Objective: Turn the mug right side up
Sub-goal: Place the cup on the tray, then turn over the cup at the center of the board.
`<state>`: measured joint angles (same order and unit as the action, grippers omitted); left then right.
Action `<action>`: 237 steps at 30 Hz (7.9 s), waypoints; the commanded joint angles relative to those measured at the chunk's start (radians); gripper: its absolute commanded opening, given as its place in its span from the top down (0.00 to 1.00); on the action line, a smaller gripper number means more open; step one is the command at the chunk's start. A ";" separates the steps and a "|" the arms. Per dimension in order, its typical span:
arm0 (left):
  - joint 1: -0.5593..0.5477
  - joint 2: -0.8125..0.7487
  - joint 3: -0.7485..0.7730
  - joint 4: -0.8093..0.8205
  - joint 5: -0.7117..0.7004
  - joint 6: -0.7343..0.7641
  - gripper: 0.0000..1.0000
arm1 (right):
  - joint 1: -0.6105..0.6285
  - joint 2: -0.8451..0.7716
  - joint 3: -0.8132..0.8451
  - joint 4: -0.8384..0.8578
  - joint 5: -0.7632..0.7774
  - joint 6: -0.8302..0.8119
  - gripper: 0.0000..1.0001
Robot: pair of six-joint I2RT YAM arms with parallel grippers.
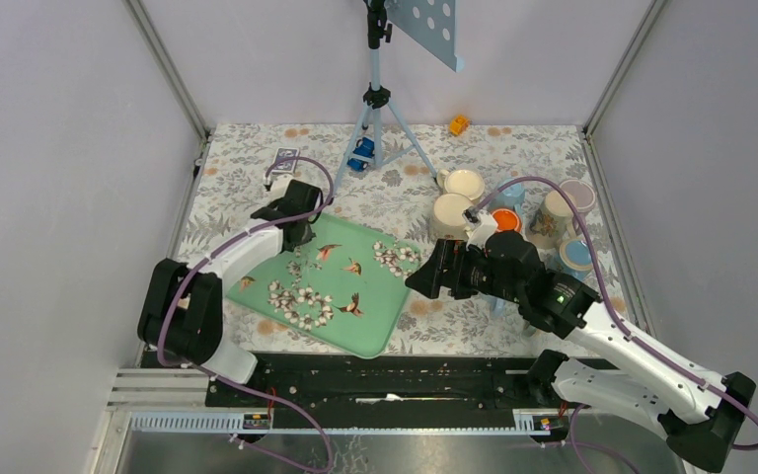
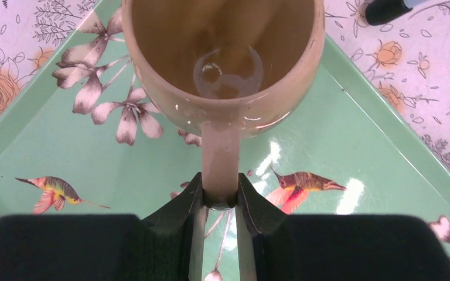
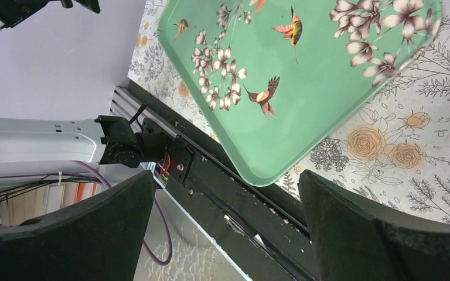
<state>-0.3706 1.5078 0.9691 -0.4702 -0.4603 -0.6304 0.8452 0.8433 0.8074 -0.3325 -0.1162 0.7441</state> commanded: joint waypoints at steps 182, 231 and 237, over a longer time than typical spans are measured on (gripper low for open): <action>-0.248 -0.362 -0.327 0.616 0.947 -0.462 0.02 | -0.242 0.534 0.311 0.010 0.431 -0.137 1.00; -0.160 -0.182 -0.389 1.173 1.014 -0.826 0.41 | -0.170 0.417 0.009 0.948 0.012 0.502 1.00; -0.160 -0.287 -0.385 0.954 0.960 -0.648 0.42 | -0.166 0.441 0.071 0.842 0.018 0.481 1.00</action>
<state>-0.5327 1.3125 0.5625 0.6083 0.5507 -1.4342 0.6678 1.2945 0.7578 0.4110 -0.0978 1.2449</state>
